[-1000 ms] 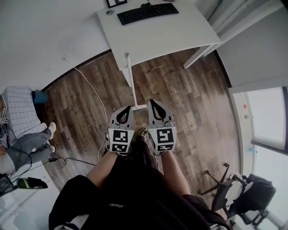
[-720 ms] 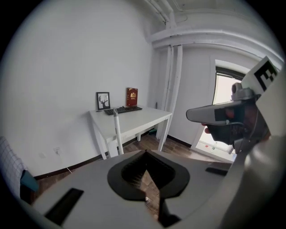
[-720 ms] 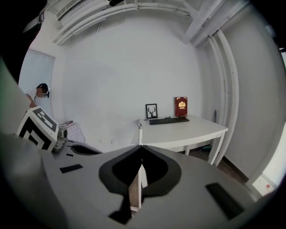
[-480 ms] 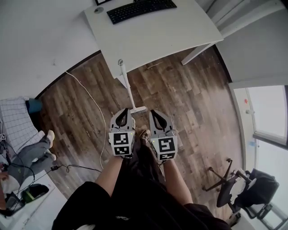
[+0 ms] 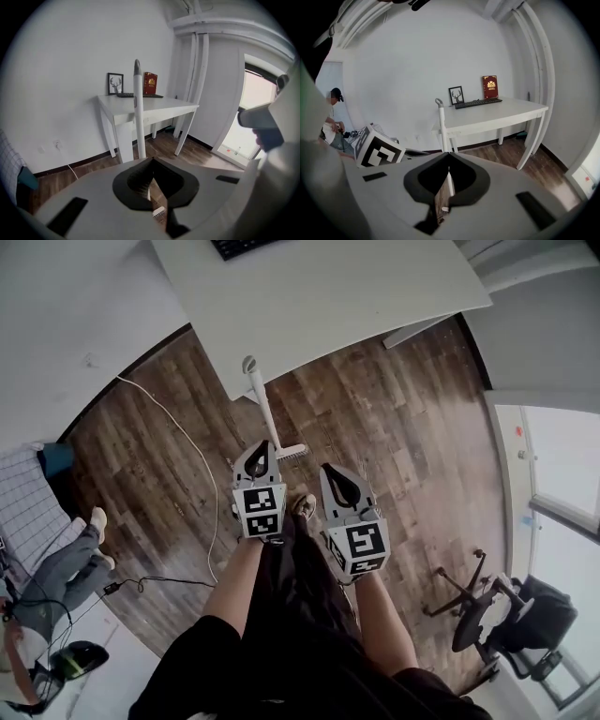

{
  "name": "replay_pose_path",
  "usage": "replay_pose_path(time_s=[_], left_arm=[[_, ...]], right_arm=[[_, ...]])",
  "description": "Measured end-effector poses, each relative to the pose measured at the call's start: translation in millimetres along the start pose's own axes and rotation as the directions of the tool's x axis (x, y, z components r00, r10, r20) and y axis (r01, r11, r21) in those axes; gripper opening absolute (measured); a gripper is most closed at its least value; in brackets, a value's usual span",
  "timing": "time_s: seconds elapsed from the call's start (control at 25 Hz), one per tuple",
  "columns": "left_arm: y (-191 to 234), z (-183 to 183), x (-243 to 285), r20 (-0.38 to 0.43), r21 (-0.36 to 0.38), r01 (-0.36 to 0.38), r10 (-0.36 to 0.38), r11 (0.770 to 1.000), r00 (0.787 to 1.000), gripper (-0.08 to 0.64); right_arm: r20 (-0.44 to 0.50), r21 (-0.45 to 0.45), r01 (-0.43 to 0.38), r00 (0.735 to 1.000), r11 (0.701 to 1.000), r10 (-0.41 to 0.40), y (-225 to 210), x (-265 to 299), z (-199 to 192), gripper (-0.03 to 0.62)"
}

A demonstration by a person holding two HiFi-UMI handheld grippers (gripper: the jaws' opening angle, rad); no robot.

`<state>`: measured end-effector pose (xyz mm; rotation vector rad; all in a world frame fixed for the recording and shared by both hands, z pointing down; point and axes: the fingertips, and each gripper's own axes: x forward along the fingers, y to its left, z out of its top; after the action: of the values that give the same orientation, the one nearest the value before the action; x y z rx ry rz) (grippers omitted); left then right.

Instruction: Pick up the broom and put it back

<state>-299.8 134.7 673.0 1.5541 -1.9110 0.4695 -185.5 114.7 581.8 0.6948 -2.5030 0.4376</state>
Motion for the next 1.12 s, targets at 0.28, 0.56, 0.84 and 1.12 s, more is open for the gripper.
replay_pose_path(time_s=[0.28,0.56,0.84,1.12], left_arm=[[19.5,-25.8,42.3,-0.069,-0.024,-0.080,0.079,0.996,0.995,0.073],[26.6,-38.7,83.7,-0.117,-0.027,-0.063,0.060,0.998,0.991,0.172],[26.2,-46.8,128.2,-0.119,-0.056,-0.058,0.051,0.997,0.992,0.212],[26.3,-46.6,131.4,-0.083,0.009,-0.015,0.015,1.000,0.996,0.084]], right_arm=[[-0.049,0.053,0.010,0.999,0.999,-0.007,-19.7,5.4,-19.8,0.021],[-0.080,0.069,0.075,0.994,0.995,-0.070,-39.3,-2.3,-32.1,0.021],[-0.127,0.106,0.136,0.984,0.985,-0.122,-55.4,-22.5,-56.5,0.021],[-0.124,0.137,0.180,0.979,0.974,-0.163,-61.6,-36.9,-60.2,0.021]])
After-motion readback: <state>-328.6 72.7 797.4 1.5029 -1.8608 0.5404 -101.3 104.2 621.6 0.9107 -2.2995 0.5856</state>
